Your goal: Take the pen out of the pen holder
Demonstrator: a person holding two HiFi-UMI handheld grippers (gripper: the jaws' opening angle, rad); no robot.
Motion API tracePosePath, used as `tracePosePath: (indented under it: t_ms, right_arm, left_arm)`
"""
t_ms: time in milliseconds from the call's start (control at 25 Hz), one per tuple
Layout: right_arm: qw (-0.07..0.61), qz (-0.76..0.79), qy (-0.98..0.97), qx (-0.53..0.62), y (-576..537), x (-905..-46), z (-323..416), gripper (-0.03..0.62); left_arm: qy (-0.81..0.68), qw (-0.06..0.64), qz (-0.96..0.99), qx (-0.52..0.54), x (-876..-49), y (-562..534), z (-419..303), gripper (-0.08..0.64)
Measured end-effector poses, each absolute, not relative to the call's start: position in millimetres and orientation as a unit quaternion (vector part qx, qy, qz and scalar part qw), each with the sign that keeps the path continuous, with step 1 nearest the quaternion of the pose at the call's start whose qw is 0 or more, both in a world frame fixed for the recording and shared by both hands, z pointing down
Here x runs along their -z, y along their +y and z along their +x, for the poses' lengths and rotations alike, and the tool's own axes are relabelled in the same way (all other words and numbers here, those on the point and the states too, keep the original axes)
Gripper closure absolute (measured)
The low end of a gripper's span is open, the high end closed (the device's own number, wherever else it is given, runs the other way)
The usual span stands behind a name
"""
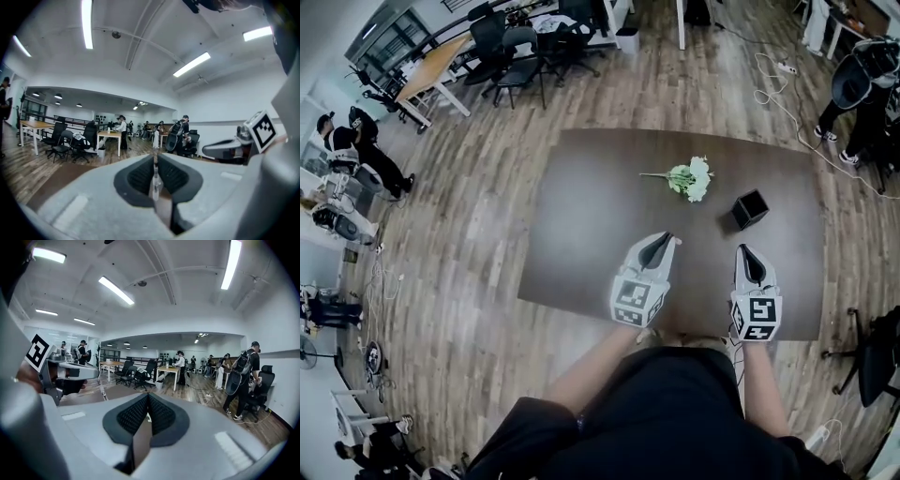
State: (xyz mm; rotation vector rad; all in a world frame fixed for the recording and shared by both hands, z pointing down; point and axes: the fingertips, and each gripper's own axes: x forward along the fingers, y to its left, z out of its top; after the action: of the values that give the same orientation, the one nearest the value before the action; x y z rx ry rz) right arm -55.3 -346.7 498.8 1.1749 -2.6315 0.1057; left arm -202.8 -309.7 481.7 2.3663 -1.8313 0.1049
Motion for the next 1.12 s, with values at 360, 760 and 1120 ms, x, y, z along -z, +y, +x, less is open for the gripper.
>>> tracePosePath:
  t_ms: [360,760,1120]
  right_arm:
    - [0.114,0.394,-0.911,-0.049,-307.2,-489.4,-129.1,0.591]
    - [0.118,0.390,-0.913,-0.040,-289.4,-496.2,-144.4,0.591]
    - [0.112,0.391,-0.913,-0.018,-279.2,-489.7,-153.7,0.591]
  left_arm:
    - [-0.646,0.065,0.761,-0.010,-467.8,-247.2,-295.3,0.535]
    - [-0.653,0.064,0.755,-0.010,-470.2,-229.5,-320.1,0.534]
    - [-0.659,0.055,0.750,-0.011,-467.8,-217.1,-328.1,0.535]
